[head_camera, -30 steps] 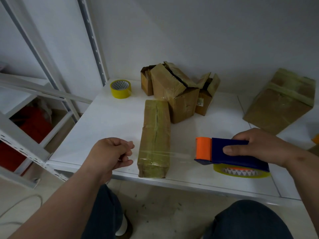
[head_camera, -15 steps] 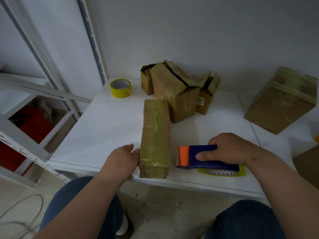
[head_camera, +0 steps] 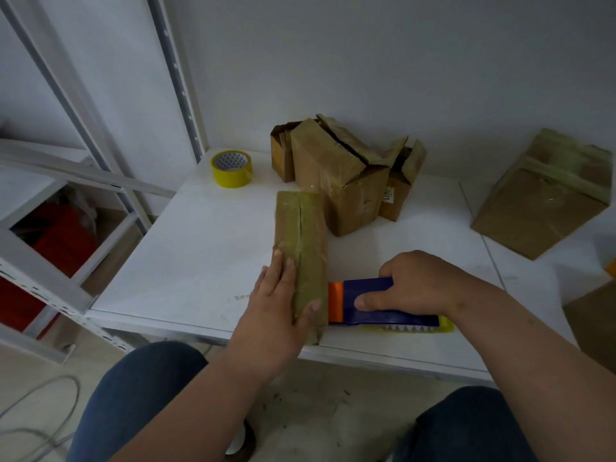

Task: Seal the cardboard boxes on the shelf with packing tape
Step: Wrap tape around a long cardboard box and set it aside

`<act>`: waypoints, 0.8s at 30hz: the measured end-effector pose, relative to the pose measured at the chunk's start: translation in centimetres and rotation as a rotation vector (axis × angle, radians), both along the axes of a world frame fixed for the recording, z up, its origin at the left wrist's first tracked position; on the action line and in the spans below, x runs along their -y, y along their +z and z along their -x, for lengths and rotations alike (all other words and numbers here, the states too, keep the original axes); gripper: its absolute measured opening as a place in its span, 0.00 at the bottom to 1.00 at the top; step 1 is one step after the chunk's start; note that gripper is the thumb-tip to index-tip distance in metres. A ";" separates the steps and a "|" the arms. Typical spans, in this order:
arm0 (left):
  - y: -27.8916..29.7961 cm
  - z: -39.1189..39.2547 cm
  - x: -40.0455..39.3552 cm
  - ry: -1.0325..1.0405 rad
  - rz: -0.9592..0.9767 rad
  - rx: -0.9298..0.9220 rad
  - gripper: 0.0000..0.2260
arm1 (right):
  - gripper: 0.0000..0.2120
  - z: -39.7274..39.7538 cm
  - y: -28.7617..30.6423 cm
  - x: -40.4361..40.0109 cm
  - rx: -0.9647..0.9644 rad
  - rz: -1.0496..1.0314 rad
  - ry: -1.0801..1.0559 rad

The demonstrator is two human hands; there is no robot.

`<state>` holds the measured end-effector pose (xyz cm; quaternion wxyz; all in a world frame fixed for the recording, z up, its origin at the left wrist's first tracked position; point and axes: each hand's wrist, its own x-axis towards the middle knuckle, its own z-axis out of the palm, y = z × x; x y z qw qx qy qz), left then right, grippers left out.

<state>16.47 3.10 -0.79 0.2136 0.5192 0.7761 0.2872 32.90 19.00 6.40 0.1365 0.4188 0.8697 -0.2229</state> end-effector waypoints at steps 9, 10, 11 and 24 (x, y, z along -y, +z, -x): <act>-0.3 0.0 -0.1 0.013 -0.004 -0.026 0.40 | 0.24 0.7 -0.5 -1.7 0.044 0.344 -0.253; -0.3 0.0 -0.1 0.010 -0.005 -0.023 0.41 | 0.23 0.7 -0.5 -1.7 0.037 0.382 -0.285; -0.2 0.0 0.0 0.006 0.000 -0.021 0.42 | 0.21 0.6 -0.6 -1.7 0.034 0.444 -0.324; 1.2 0.5 1.1 -0.036 0.013 -0.101 0.50 | 0.28 -3.1 1.0 -2.8 -0.003 0.523 -0.523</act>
